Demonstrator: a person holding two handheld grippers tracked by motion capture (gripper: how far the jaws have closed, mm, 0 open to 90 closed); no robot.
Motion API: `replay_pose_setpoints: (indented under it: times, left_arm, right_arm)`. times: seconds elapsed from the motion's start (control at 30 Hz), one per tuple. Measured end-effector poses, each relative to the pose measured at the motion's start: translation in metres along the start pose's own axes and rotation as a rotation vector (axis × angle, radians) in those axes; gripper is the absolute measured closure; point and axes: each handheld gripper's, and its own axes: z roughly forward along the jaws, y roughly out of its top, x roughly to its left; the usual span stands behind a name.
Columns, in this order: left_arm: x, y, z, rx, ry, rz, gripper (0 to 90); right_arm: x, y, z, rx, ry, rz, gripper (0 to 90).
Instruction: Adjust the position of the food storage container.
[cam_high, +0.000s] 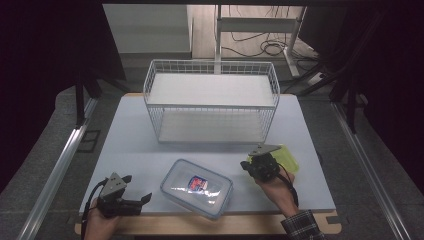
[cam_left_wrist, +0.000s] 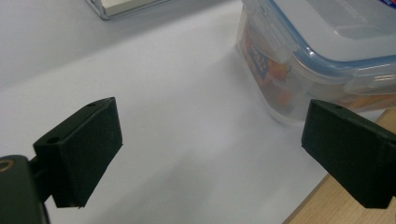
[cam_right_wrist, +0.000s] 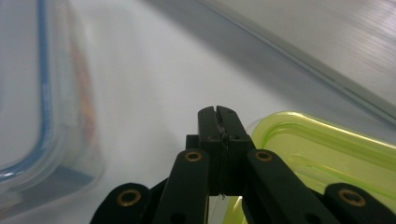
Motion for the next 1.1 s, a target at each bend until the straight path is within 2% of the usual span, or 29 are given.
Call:
replay_pose_setpoints:
  times: [0.27, 0.37, 0.4, 0.43, 0.47, 0.53, 0.57, 0.63, 0.7, 0.73, 0.8, 0.87, 1.0, 1.03, 1.1]
  left_arm:
    - [0.000, 0.000, 0.001, -0.002, -0.006, -0.002, 5.3]
    - [0.000, 0.000, 0.001, -0.005, -0.012, -0.007, 5.3]
    - [0.000, 0.000, 0.001, -0.005, -0.012, -0.007, 5.4]
    - [0.000, 0.000, 0.001, -0.006, -0.012, -0.006, 5.4]
    - [0.000, 0.000, 0.001, -0.005, -0.011, -0.006, 5.4]
    - [0.000, 0.000, 0.001, -0.004, -0.011, -0.005, 5.4]
    - [0.000, 0.000, 0.001, -0.003, -0.010, -0.004, 5.4]
    - [-0.001, 0.000, 0.001, -0.001, -0.008, 0.000, 5.4]
    - [-0.001, 0.000, 0.001, 0.000, -0.008, 0.003, 5.4]
    - [-0.001, 0.000, 0.001, 0.000, -0.008, 0.004, 5.4]
    - [-0.001, 0.000, 0.001, 0.001, -0.009, 0.005, 5.4]
    - [-0.001, 0.001, 0.001, -0.001, -0.011, 0.006, 5.4]
    - [-0.001, 0.001, 0.001, -0.006, -0.021, -0.006, 5.4]
    - [-0.001, 0.001, 0.001, -0.005, -0.031, -0.018, 5.4]
    - [-0.001, 0.001, 0.002, -0.002, -0.037, -0.025, 5.4]
  right_arm:
    - [-0.026, -0.001, -0.005, -0.016, -0.057, 0.036, 89.0]
    - [-0.037, -0.003, -0.012, -0.042, -0.063, 0.061, 88.8]
    - [-0.037, -0.003, -0.012, -0.042, -0.063, 0.061, 88.8]
    - [-0.043, -0.004, -0.016, -0.024, -0.111, 0.066, 87.9]
    - [-0.046, -0.007, -0.017, -0.015, -0.126, 0.073, 87.9]
    - [-0.051, -0.011, -0.021, -0.043, -0.105, 0.114, 87.9]
    - [-0.051, -0.012, -0.022, -0.049, -0.099, 0.126, 88.0]
    - [-0.046, -0.010, -0.025, -0.058, -0.091, 0.116, 88.9]
    - [-0.037, -0.009, -0.024, -0.059, -0.051, 0.104, 89.1]
    - [-0.032, -0.009, -0.023, -0.050, -0.042, 0.097, 89.2]
    - [-0.021, -0.010, -0.016, -0.006, -0.039, 0.047, 89.3]
    - [-0.018, -0.011, -0.012, 0.014, -0.033, 0.031, 89.3]
    - [-0.020, -0.012, -0.011, 0.030, -0.062, 0.026, 89.3]
    - [-0.026, -0.014, -0.013, 0.037, -0.089, 0.031, 89.3]
    - [-0.034, -0.017, -0.016, 0.034, -0.104, 0.053, 89.3]
